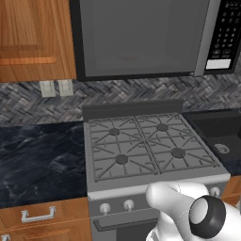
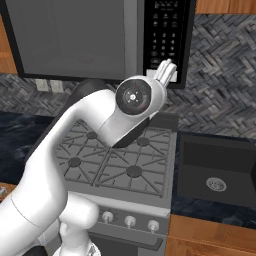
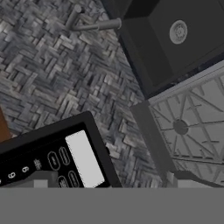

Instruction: Transport the steak from the fridge to the microwave and turn on the microwave.

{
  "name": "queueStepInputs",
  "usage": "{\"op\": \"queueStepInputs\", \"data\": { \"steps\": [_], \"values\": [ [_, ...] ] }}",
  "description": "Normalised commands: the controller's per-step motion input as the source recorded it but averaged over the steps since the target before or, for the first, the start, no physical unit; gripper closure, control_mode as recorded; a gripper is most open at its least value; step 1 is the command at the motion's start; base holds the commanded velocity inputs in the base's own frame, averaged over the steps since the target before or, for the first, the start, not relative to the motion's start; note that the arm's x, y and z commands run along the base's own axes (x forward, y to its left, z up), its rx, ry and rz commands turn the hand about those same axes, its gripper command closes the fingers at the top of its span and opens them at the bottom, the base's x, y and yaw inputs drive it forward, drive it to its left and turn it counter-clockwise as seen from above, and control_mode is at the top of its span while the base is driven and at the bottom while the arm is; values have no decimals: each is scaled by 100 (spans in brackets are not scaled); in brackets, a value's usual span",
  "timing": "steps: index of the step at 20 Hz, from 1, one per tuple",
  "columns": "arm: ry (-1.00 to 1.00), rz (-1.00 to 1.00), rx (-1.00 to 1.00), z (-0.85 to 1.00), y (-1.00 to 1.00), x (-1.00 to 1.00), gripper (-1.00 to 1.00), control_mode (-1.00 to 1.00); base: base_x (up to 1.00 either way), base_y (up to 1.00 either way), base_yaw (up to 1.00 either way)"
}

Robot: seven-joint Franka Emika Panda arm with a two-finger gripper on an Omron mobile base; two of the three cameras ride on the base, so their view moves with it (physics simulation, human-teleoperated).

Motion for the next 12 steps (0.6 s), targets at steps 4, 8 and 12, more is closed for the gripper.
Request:
{"op": "queueStepInputs", "data": {
  "steps": [4,8,12],
  "values": [
    [0,0,-12,1,0,-5,-100,-100,0,0,0],
    [0,-1,-15,2,0,-7,-100,-100,0,0,0],
    [0,-4,-16,1,0,-5,-100,-100,0,0,0]
  ]
}}
